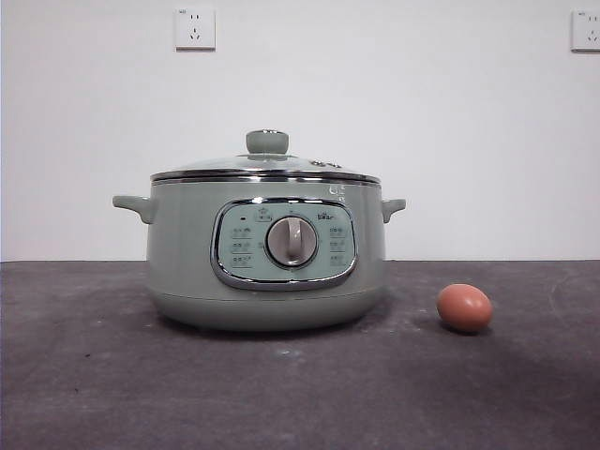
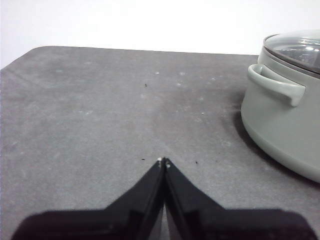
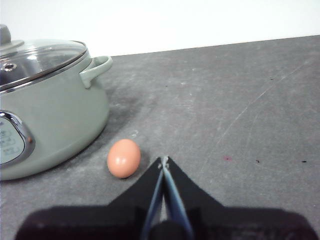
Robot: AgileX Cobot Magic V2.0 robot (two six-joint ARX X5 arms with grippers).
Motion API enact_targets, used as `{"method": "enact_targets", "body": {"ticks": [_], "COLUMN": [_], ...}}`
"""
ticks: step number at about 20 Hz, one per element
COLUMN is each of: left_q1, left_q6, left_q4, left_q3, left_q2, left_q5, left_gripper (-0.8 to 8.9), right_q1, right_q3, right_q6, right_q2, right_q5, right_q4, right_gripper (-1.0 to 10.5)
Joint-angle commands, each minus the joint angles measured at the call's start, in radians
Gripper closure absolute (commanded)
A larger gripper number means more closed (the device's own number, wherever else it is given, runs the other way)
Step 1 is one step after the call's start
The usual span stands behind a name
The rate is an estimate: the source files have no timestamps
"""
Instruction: Pick up the egg,open the lid,put the egg in the pot,close the lid
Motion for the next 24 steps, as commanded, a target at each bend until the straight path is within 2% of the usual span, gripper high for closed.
{"method": "enact_targets", "body": {"ticks": [1, 3, 7, 11, 17, 19, 24], "left_q1": [0.003, 0.003, 0.003, 0.003, 0.003, 0.003, 0.002], "left_q6": [-0.016, -0.033, -0.098, -0.148, -0.15, -0.15, -0.143], "left_q4": [0.001, 0.0, -0.022, -0.058, -0.181, -0.219, -0.271], "left_q3": [-0.013, -0.006, 0.033, 0.104, 0.253, 0.299, 0.424], "left_q2": [-0.003, -0.003, -0.003, 0.001, 0.066, 0.106, 0.227], "left_q5": [0.022, 0.059, 0.106, 0.13, 0.232, 0.261, 0.409], "left_gripper": [8.18, 8.2, 8.2, 8.2, 8.2, 8.2, 8.2], "right_q1": [0.0, 0.0, 0.0, 0.0, 0.0, 0.0, 0.002], "right_q3": [-0.01, 0.002, 0.05, 0.132, 0.317, 0.393, 0.608], "right_q6": [0.042, 0.1, 0.15, 0.167, 0.166, 0.158, 0.009], "right_q2": [-0.003, -0.003, -0.002, 0.033, 0.171, 0.232, 0.416], "right_q5": [-0.001, 0.003, 0.006, 0.005, 0.0, -0.003, -0.145], "right_q4": [0.015, 0.019, 0.018, 0.008, -0.131, -0.196, -0.415], "right_gripper": [9.5, 9.6, 9.6, 9.6, 9.6, 9.6, 9.6]}}
